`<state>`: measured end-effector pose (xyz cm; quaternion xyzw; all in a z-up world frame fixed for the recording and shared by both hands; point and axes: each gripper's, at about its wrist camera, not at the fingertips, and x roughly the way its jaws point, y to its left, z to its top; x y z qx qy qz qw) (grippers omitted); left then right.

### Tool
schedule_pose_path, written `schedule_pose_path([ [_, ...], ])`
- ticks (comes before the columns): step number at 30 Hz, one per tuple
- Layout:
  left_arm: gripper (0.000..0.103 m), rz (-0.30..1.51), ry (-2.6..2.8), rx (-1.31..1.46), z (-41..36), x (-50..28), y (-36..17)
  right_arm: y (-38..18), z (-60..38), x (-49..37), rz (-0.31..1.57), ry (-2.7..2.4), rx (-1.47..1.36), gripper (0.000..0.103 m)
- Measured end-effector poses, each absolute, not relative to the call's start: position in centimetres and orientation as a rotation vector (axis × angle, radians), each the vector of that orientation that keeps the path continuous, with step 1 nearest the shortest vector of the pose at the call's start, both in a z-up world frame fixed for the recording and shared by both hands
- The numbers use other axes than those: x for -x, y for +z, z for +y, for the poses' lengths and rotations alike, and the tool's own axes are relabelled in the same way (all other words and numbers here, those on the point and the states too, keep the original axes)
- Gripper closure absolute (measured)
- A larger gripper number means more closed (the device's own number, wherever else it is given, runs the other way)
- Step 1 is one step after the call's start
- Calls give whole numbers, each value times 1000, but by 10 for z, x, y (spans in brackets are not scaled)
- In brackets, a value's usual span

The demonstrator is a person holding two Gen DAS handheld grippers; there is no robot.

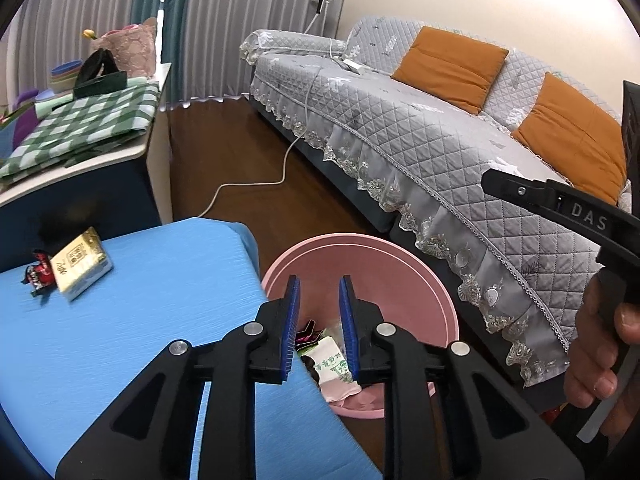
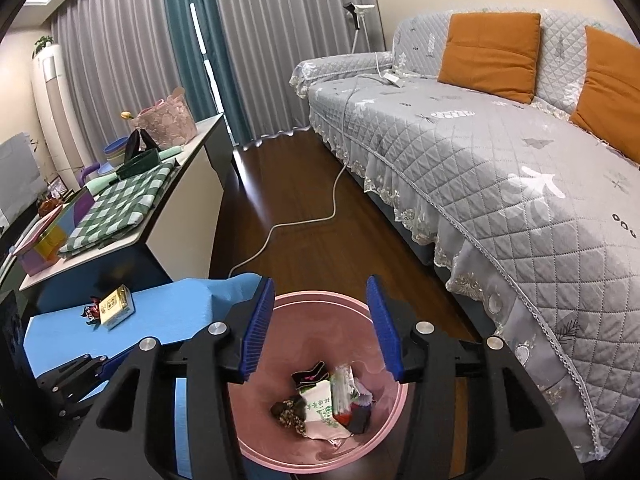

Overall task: Collect trash
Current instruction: 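Open both tools to drop the straw bag and scrunchie into the bucket, then move both open tools back over the table toward the remaining items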

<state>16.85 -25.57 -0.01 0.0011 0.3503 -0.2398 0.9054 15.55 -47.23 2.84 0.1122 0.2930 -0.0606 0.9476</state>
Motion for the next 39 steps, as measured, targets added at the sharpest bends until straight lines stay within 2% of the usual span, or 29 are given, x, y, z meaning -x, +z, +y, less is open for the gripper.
schedule_pose_path([
  [13, 83, 685, -390, 52, -176, -142, 15, 32, -419, -148, 556, -39, -151, 54],
  [17, 83, 674, -355, 78, -149, -134, 15, 31, -396, -145, 550, 14, -132, 60],
  [25, 83, 669, -254, 138, -91, -130, -2, 23, -340, -144, 543, 128, -68, 66],
  [39, 83, 657, -96, 192, -21, -157, -24, -8, -276, -182, 610, 241, -83, 66],
])
